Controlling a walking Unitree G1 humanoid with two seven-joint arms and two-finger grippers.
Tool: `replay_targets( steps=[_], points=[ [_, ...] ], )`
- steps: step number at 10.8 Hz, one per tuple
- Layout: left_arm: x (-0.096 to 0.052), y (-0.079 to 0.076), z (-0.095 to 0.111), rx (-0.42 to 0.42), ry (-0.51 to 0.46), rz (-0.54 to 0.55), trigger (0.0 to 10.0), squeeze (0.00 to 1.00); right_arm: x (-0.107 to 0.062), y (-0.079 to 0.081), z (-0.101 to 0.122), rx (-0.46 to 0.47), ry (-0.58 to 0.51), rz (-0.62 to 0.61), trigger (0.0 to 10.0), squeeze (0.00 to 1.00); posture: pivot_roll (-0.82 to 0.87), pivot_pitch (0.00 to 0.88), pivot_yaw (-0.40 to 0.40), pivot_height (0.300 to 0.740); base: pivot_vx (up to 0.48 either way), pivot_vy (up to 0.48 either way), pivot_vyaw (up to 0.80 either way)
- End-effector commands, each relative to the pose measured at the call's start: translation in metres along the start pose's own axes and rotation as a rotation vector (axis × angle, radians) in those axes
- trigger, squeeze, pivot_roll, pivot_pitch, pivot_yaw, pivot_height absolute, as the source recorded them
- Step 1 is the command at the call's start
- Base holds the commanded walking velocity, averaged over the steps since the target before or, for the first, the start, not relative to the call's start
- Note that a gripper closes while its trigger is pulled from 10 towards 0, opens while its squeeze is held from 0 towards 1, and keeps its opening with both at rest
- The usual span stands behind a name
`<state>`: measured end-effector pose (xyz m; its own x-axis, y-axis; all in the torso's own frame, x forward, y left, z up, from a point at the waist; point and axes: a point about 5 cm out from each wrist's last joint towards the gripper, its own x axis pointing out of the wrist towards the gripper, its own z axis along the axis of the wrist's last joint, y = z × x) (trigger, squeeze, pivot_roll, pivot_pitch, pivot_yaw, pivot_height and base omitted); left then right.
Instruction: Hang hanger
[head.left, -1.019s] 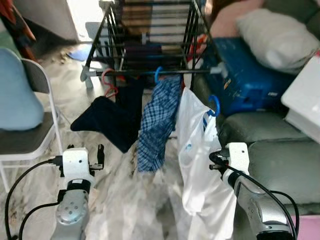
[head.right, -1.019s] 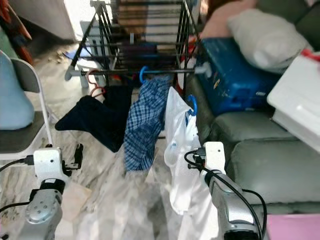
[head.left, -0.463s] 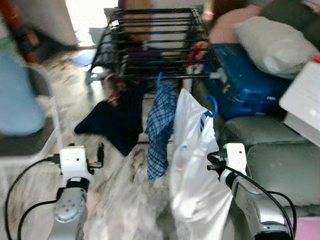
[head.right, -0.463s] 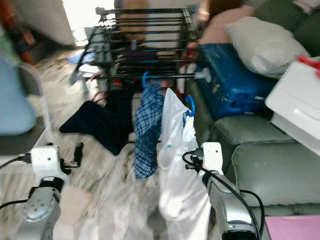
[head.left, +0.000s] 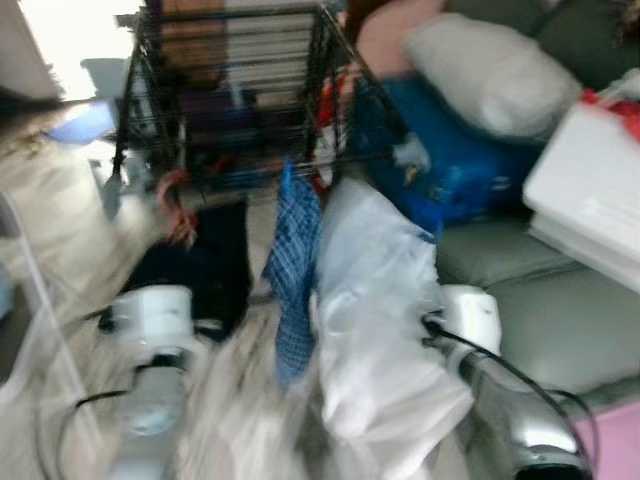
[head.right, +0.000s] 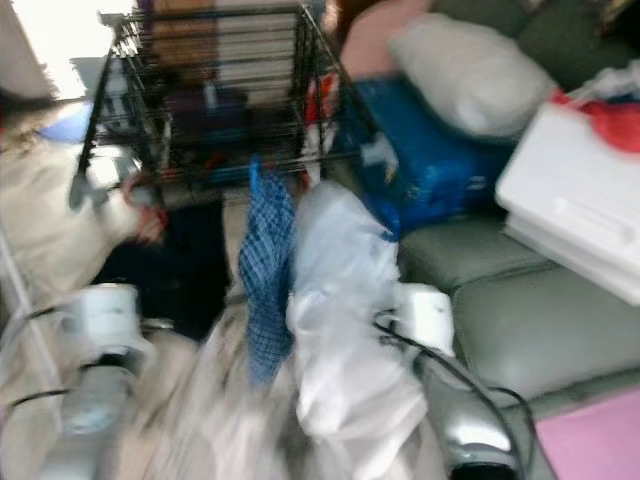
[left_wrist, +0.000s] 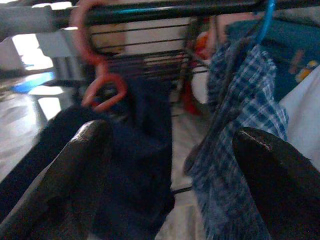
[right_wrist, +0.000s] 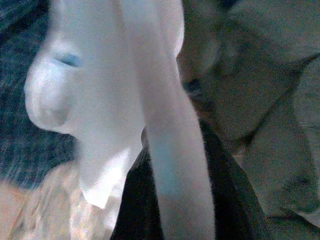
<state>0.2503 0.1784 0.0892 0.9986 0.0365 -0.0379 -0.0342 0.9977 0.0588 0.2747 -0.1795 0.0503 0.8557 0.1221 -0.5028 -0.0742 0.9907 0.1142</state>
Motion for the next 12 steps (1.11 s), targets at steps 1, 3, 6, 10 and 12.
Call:
replay_targets(
  steps=[1,3,6,10,12],
  points=[
    [-0.001,0.011,0.001,0.018,-0.001,0.023,10.0,0.0,0.002,0.014,0.019,-0.009,-0.074,0.043,10.0,0.0,-0.1,0.0,0.006,0.74,0.442,0.0,-0.8],
    [0.0,0.009,0.001,0.014,0.001,0.016,10.0,0.0,0.002,0.014,0.019,-0.007,-0.073,0.042,10.0,0.0,-0.11,0.0,0.009,0.74,0.444,0.0,-0.71],
    [0.001,0.009,0.001,0.014,0.003,0.015,10.0,0.0,0.003,0.016,0.016,-0.008,-0.052,0.06,10.0,0.0,-0.1,0.0,0.007,0.74,0.444,0.0,0.0],
    [0.0,0.009,-0.001,0.006,0.015,0.043,10.0,0.0,0.004,0.029,0.017,-0.071,-0.036,0.181,10.0,0.0,-0.1,0.0,0.002,0.74,0.0,0.0,0.0],
    [0.001,0.008,-0.002,-0.024,0.021,0.032,10.0,0.0,0.003,0.034,0.014,-0.094,-0.023,0.217,10.0,0.0,-0.1,0.0,0.001,0.74,0.0,0.24,0.0]
  ],
)
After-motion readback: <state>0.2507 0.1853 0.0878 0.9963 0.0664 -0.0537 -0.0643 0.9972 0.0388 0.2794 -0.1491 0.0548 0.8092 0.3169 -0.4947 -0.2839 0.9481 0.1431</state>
